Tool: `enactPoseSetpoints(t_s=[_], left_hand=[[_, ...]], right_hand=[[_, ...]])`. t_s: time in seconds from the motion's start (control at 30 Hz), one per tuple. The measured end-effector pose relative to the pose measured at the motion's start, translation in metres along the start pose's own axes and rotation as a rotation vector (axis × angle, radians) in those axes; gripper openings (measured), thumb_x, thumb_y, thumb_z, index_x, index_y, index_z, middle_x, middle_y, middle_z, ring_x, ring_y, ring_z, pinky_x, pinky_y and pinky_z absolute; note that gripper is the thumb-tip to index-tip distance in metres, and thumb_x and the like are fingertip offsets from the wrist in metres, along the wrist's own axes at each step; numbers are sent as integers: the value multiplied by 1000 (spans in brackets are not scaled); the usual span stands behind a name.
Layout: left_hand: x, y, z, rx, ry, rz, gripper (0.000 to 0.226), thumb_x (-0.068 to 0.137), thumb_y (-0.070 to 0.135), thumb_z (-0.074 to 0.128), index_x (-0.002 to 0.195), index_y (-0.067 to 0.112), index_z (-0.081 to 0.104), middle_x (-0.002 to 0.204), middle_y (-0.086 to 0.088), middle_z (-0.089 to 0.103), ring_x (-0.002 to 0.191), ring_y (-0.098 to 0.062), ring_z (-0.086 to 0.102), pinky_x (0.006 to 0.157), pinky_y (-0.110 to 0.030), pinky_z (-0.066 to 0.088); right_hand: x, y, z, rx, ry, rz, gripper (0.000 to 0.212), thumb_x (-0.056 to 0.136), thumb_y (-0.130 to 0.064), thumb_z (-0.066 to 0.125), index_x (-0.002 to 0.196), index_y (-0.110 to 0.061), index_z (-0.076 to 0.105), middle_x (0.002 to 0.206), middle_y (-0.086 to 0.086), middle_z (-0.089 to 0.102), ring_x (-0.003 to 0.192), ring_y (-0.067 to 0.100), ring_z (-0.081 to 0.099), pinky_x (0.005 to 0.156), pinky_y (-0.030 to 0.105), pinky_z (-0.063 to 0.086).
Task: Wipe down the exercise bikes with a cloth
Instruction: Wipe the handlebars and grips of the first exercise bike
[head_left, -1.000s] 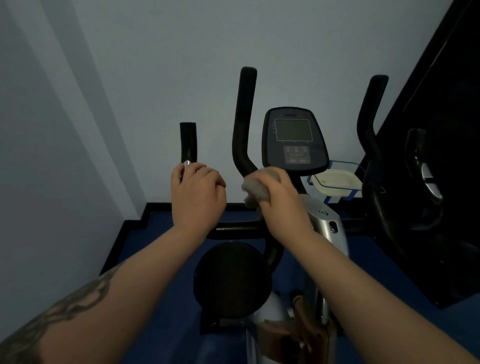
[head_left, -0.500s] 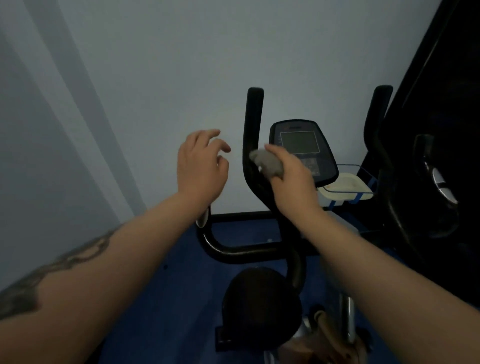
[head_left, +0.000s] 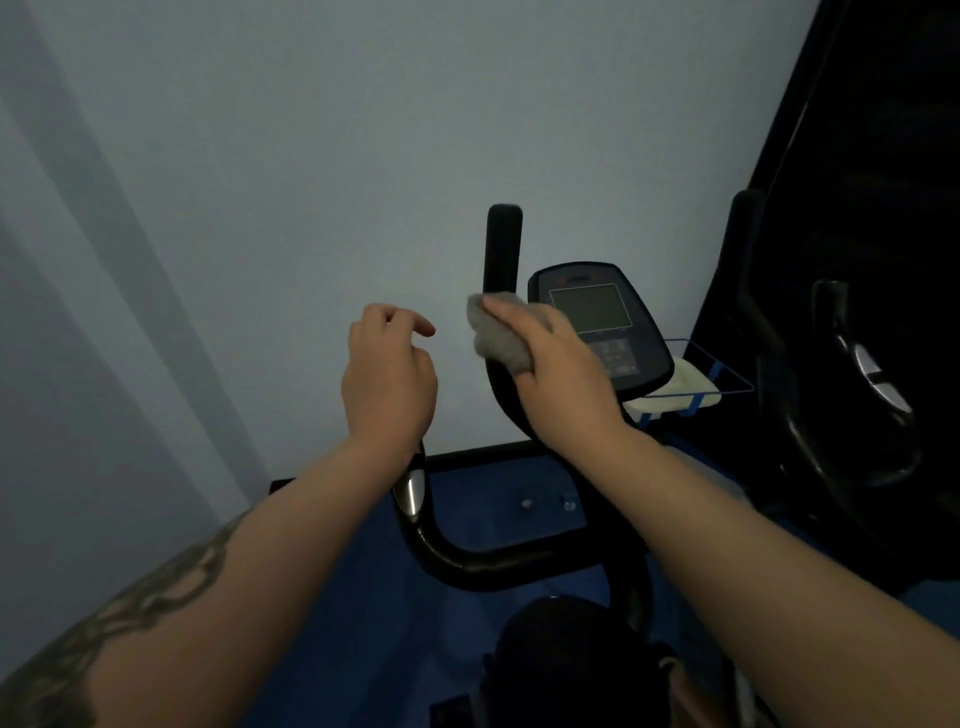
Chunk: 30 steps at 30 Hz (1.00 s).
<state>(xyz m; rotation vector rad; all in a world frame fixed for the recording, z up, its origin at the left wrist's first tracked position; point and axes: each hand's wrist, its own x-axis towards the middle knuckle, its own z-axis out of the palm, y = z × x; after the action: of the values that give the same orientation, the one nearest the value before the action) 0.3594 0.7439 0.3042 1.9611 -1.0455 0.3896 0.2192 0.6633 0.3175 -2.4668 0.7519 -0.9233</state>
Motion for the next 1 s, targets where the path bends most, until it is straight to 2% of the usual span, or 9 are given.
enactPoseSetpoints(t_s=[0.13,0.23,0.37,0.47,0.63,0.73,0.8,0.9,1.0], left_hand=[[0,1,-2,-36,-7,-7,30,87,-8,43,98,12,63,103,-1,49,99,-17,45,62,-37,46],[0,2,-2,-45,-13,-7,30,87,-8,43,97,12,63,100,2,46,98,-17,45,62,-36,46],[1,0,-1,-43,-5,-14,30,86,-7,43,94,14,63,100,3,47,97,-15,44,60,-35,44],[0,-1,-1,-51,0,-4,30,86,-8,42,93,14,63,97,5,45,97,-14,44,57,-29,38],[0,0,-3,-46,-1,-1,29,86,-8,43,93,12,63,99,2,47,96,-15,43,58,-33,43],[0,0,-2,-50,-3,-13,29,85,-8,43,93,13,62,99,1,48,96,-15,43,59,-35,44],[0,0,-1,-51,1,-11,29,85,-8,43,92,13,62,98,4,46,95,-14,43,58,-32,41],[0,-1,-1,-54,7,1,29,85,-8,43,92,13,61,97,7,43,94,-13,42,55,-31,39],[0,-1,-1,-41,4,-1,30,85,-9,42,92,13,61,97,6,43,94,-11,40,54,-28,38]], right_hand=[[-22,-8,17,-1,-45,-8,58,97,-8,48,140,-46,38,152,3,30,117,19,49,94,31,45],[-38,4,1,-33,-98,-93,52,93,-4,52,135,-35,52,145,3,37,116,17,49,92,16,37],[-1,5,-15,67,3,10,41,93,-5,50,125,-29,62,132,5,51,115,21,54,95,27,44],[26,-13,-3,245,276,43,56,92,4,48,138,-28,52,149,6,33,124,17,45,100,24,40],[13,-9,17,20,-24,-7,64,98,-6,47,148,-40,28,162,2,-2,128,23,42,100,35,45],[4,5,-1,52,-73,-36,55,95,-3,48,141,-33,47,157,4,24,133,25,41,107,35,39],[14,2,-15,146,106,-17,55,93,-2,49,138,-33,51,151,3,37,131,22,43,107,33,39],[45,-14,-18,173,315,-7,61,95,-6,49,144,-41,38,153,3,30,132,20,38,105,33,38],[62,-27,0,233,251,-35,63,97,-4,45,150,-35,29,150,5,31,129,19,40,107,36,38]])
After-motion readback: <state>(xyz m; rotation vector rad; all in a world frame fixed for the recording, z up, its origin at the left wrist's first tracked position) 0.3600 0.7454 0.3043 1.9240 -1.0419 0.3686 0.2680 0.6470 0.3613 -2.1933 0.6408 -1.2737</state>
